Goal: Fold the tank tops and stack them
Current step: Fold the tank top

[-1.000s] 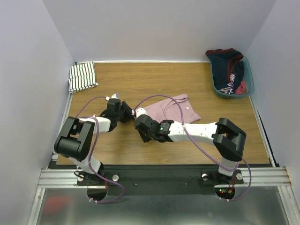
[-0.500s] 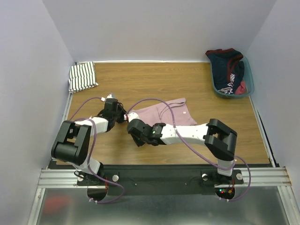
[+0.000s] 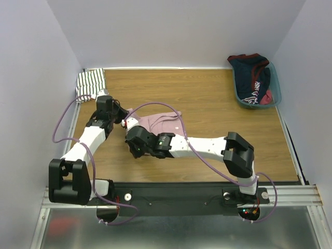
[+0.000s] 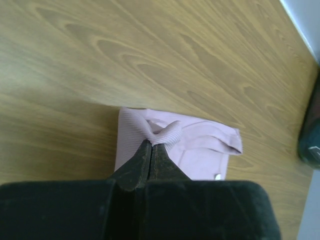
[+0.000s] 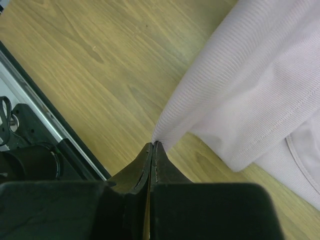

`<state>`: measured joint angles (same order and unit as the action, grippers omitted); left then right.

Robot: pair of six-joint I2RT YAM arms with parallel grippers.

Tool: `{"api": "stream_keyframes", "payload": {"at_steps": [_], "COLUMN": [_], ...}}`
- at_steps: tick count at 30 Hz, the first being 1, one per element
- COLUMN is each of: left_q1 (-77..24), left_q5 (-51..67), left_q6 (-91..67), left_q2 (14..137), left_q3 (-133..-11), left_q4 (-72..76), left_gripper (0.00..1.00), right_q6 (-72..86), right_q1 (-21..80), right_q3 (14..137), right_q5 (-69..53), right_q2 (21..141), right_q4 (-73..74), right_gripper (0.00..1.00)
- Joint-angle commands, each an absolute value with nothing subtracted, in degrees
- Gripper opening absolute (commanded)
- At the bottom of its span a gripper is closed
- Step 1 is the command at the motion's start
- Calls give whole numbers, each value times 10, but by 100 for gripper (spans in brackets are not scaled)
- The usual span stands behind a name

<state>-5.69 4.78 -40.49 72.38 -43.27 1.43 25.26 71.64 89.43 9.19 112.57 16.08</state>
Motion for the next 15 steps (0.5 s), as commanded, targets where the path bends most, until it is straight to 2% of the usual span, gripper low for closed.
{"api": "stream_keyframes", "payload": {"at_steps": [1, 15], "left_q1": [-80, -236], "left_q5": [59, 4], "left_q6": [-397, -468], "left_q2": [737, 907], "left_q3": [-496, -660], "left_q4": [16, 10], "left_gripper": [0, 0], "right_q6": [265, 297], "right_q1": [714, 616], "right_q3": [895, 702], "right_q5": [82, 86], "right_q2": [1076, 898], "right_q4": [154, 122], "right_gripper": [0, 0]}}
